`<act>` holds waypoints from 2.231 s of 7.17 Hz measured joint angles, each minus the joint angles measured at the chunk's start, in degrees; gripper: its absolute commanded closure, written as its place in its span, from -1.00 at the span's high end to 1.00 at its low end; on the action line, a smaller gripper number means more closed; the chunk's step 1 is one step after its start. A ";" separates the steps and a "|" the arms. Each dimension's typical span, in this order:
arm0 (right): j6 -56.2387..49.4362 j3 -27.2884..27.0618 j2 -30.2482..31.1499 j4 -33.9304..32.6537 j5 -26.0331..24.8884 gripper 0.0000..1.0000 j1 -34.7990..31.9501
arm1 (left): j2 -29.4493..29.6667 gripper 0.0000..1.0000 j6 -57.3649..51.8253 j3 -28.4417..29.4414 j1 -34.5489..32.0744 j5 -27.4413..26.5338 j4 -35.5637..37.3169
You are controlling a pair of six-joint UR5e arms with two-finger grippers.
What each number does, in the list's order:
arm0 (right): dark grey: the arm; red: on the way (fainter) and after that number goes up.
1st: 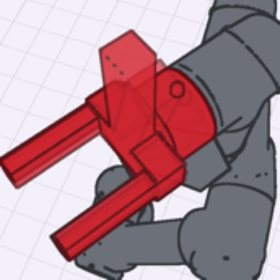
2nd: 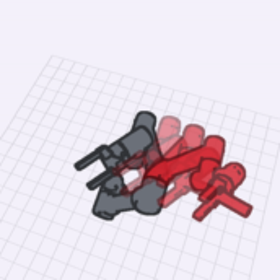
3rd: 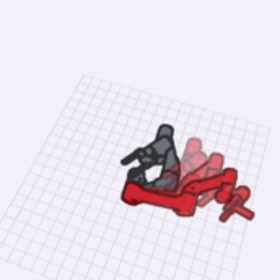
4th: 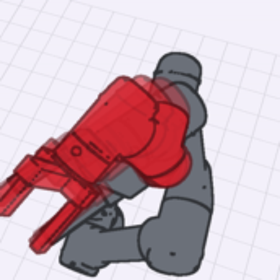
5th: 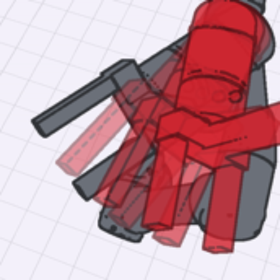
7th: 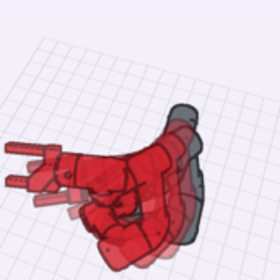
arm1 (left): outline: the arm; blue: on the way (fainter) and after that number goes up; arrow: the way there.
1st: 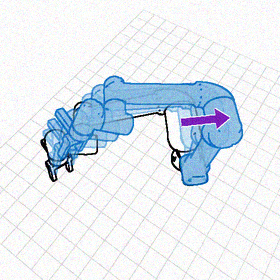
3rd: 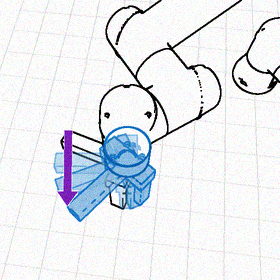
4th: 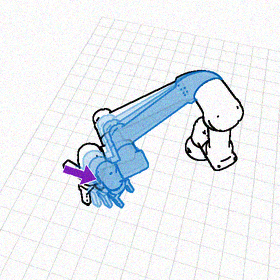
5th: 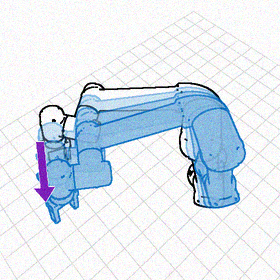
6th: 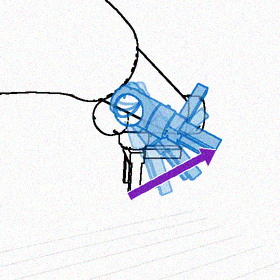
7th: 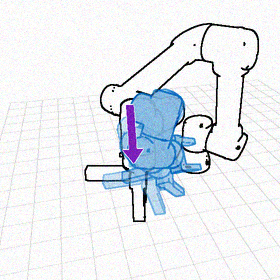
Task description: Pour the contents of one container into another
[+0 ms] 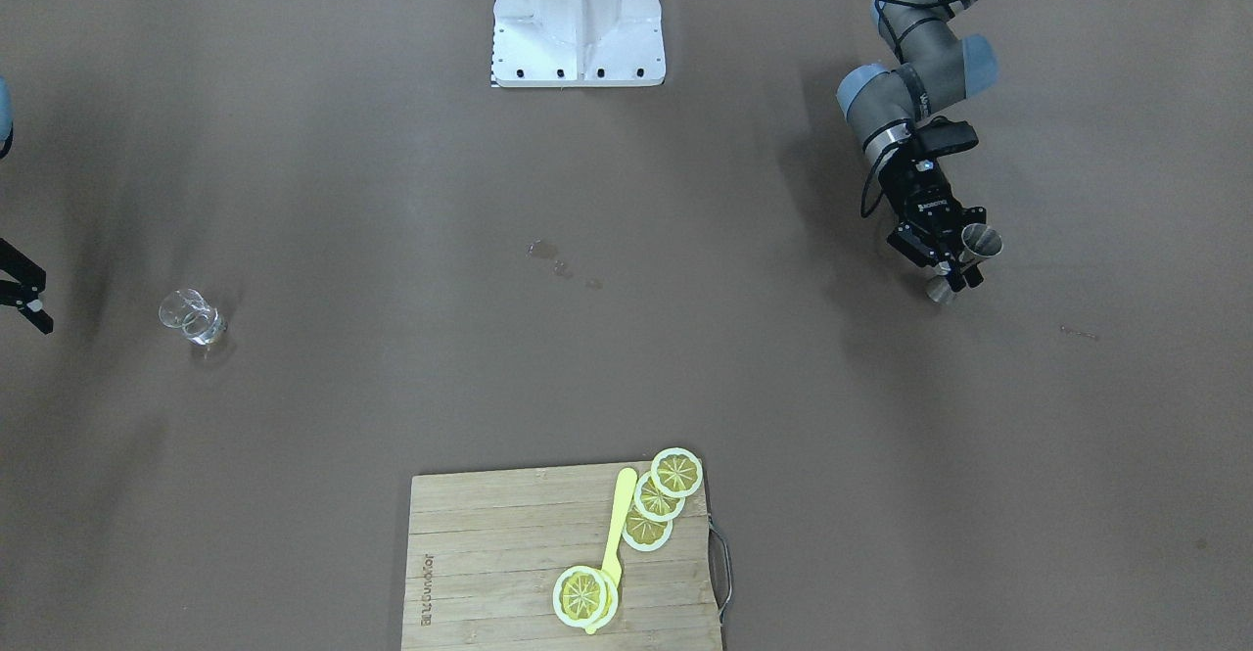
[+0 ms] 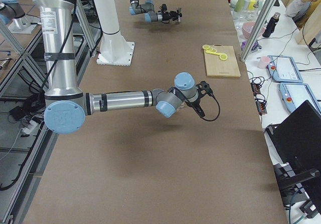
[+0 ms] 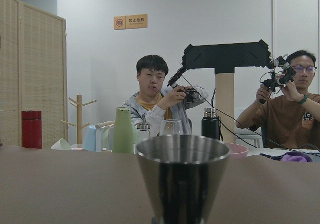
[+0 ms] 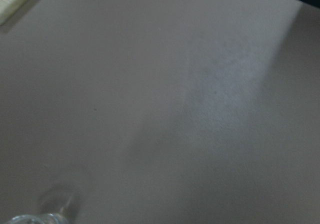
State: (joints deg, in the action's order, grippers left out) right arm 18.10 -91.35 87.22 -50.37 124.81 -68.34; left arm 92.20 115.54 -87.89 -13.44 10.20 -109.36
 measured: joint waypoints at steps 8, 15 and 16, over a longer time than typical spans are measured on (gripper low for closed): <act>-0.09 -2.24 -1.16 -33.81 8.43 1.00 -6.90 | -0.72 0.99 0.13 -1.08 0.46 0.01 -0.06; -0.65 -2.53 2.74 -41.81 8.67 1.00 -18.69 | -3.62 0.99 -0.16 -5.70 5.19 -3.35 0.11; -0.79 -5.36 6.27 -42.73 8.65 1.00 -20.24 | -4.52 0.99 -0.16 -6.62 5.91 -3.81 0.15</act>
State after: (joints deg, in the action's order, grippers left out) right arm 17.31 -96.71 93.49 -93.10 133.45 -88.59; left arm 87.68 115.37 -94.52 -7.53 6.39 -109.20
